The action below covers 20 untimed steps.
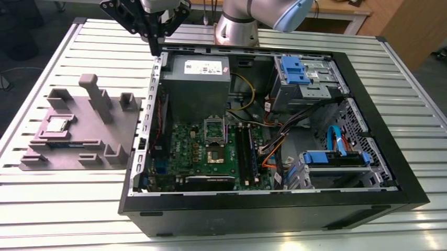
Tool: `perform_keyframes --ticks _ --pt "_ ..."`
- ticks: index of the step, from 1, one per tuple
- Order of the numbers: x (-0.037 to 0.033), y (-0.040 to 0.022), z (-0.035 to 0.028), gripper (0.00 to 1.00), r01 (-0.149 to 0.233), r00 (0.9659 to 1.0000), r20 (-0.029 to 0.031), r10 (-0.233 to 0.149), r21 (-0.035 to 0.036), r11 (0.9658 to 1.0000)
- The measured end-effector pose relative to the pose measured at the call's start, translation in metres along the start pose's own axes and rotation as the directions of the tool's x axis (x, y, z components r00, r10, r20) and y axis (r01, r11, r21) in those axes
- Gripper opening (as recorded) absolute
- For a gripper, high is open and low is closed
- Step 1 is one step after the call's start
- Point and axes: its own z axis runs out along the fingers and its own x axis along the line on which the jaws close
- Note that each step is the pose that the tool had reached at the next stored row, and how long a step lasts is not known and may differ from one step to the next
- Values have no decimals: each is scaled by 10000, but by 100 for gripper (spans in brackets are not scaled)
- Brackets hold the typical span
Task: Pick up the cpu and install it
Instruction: 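Reach for the cpu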
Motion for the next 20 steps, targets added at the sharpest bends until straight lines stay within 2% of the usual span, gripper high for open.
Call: perform_keyframes --ticks 11,13,20 --pt "25 -2 -1 10 1 10000 0 -1 1 10000" --pt "71 -5 -2 10 0 10000 0 0 1 10000" --pt "85 -6 -2 10 1 10000 0 -1 1 10000"
